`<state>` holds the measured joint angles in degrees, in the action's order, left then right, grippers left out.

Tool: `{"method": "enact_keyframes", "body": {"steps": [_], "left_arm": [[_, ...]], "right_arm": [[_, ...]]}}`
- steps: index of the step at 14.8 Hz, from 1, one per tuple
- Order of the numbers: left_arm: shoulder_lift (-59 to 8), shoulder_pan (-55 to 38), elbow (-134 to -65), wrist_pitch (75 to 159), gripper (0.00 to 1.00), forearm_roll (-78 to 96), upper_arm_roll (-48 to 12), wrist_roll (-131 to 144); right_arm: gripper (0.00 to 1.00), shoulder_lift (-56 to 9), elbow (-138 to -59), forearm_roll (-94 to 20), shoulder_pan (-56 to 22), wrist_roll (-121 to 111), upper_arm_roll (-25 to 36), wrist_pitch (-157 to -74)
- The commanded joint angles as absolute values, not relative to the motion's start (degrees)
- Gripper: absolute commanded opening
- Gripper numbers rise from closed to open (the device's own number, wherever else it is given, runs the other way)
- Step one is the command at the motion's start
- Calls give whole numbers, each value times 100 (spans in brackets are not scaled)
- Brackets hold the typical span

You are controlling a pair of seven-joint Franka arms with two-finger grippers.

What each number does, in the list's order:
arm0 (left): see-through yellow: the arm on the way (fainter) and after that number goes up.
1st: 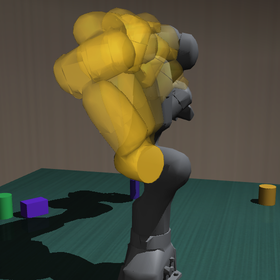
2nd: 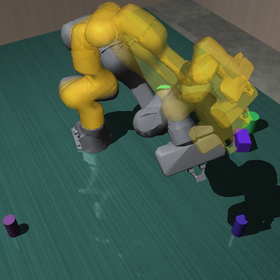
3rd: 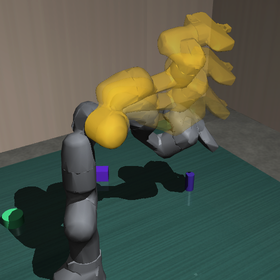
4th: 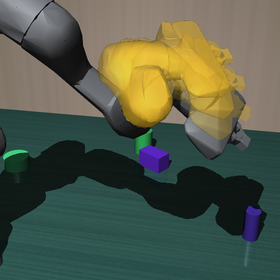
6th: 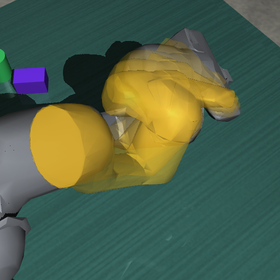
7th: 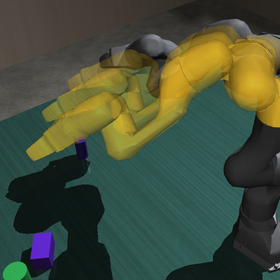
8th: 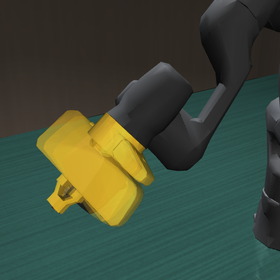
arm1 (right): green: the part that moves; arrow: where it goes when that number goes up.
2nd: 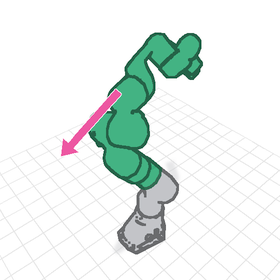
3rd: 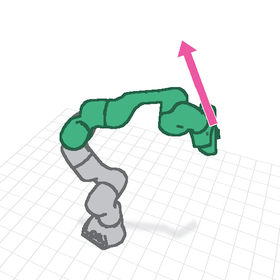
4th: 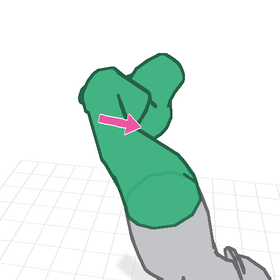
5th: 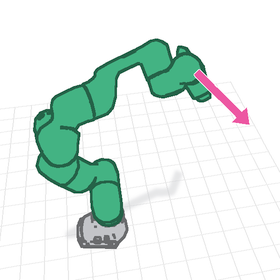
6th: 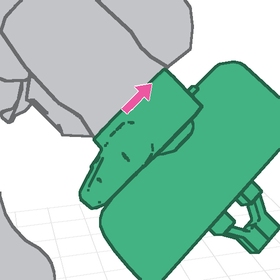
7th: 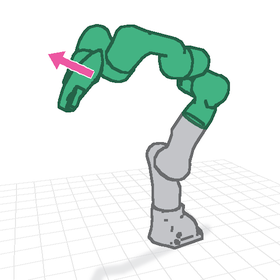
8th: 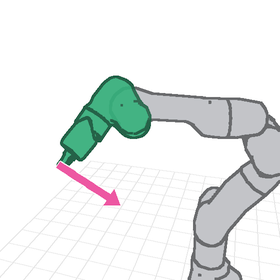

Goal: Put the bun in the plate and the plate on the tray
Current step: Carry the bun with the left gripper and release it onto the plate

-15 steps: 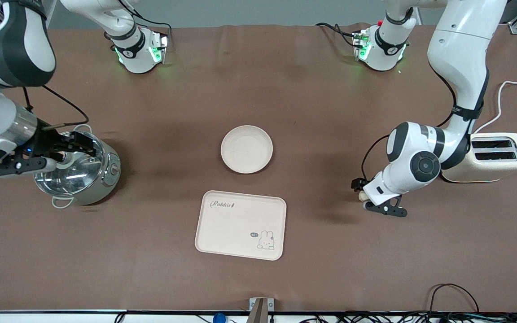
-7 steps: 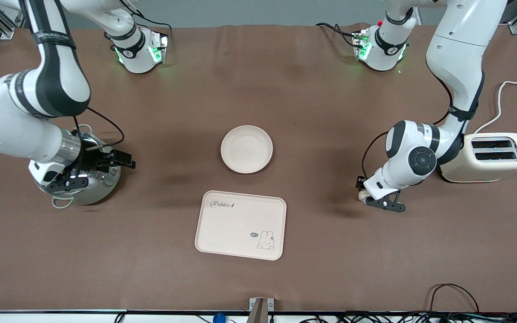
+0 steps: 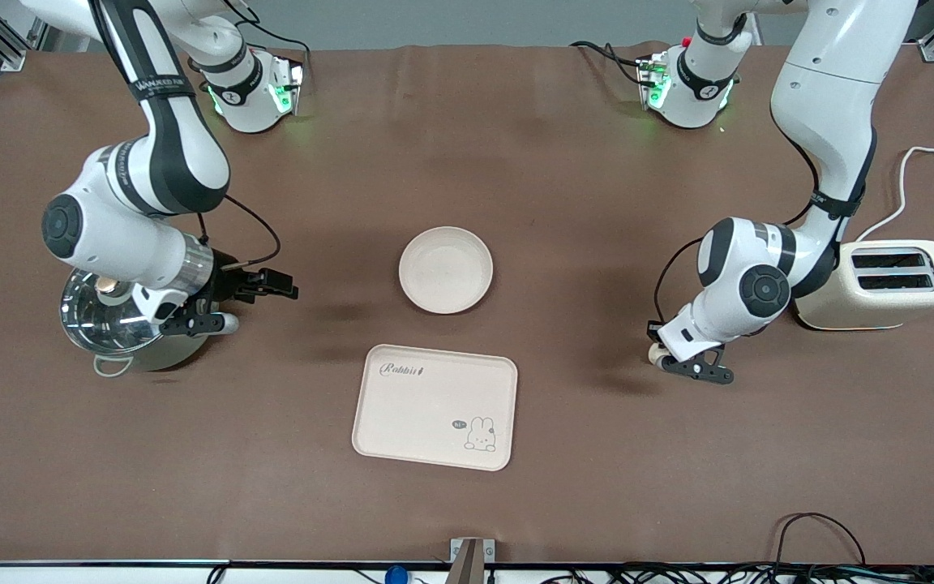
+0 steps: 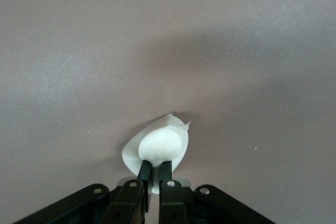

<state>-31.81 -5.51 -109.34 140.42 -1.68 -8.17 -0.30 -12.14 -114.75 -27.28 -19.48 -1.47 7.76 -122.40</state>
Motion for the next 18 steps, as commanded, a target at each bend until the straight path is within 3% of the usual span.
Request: {"method": "enact_keyframes", "body": {"steps": [1, 4, 7, 9, 14, 15, 17, 18], "left_arm": [[-2857, -703, -10646, 13539, 0, -177, -1018, 105], [-2926, -817, -9583, 12194, 0, -167, -1693, 1812], [-3382, -1062, -9186, 12111, 0, 157, -2450, 4010], [-3778, -1580, -8843, 12277, 0, 386, -2505, 4935], [-4551, -2442, -8798, 14051, 2, 984, -2496, 6186], [-4640, -2513, -8798, 14176, 18, 976, -2479, 6283], [-4632, -2522, -8833, 14229, 99, 888, -2461, 6258], [-4614, -2522, -8833, 14238, 100, 862, -2461, 6275]], "right_arm": [[100, -976, -12144, -3172, -2362, -79, 809, -12873], [99, -1011, -12550, -3243, -3039, 647, 817, -13919], [95, -1177, -12568, -3252, -3199, 905, 809, -14036], [95, -1475, -12595, -3348, -3357, 940, 809, -14307], [94, -2109, -12577, -3717, -3936, 1177, 800, -15284], [92, -2179, -12568, -3848, -4051, 1178, 809, -15293], [90, -2320, -12516, -4182, -4235, 1169, 809, -15372], [88, -2346, -12516, -4227, -4341, 1169, 809, -15450]]}}
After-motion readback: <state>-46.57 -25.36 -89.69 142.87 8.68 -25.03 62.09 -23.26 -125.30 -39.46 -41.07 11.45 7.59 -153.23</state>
